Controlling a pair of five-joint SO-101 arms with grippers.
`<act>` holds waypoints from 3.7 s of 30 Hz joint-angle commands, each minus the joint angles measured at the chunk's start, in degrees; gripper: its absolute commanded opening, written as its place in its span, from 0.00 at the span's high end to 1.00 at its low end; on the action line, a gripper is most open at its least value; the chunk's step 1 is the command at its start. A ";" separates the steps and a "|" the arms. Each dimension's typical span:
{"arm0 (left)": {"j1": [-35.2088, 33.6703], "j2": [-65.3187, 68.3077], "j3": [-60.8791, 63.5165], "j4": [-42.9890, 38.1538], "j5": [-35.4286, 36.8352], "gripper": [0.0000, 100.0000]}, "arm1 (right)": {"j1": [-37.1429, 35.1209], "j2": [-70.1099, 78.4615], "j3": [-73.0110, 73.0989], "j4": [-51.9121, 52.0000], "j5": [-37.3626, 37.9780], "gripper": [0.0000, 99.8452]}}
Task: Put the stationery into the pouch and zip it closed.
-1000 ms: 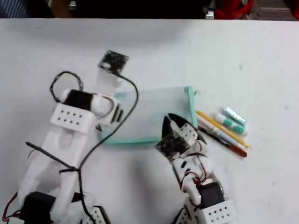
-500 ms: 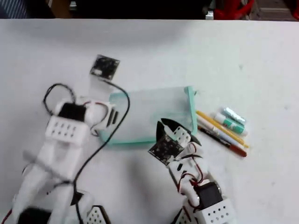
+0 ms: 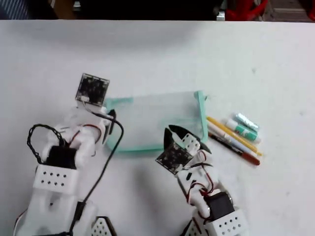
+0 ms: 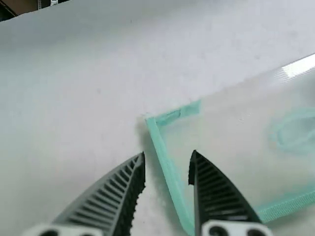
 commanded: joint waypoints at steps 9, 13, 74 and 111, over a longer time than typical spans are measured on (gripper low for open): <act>-3.91 1.19 0.00 -2.64 2.02 0.84 | -0.40 -0.13 0.44 0.31 0.00 0.97; -4.70 1.27 0.00 -2.64 2.02 0.84 | -0.40 -0.13 0.44 0.31 0.00 0.97; -4.79 0.84 5.10 -9.58 2.11 0.85 | 11.82 77.85 -32.97 -21.85 -23.12 0.97; -4.79 0.84 5.19 -9.49 2.02 0.85 | 9.36 68.88 -29.27 -13.32 -21.10 0.97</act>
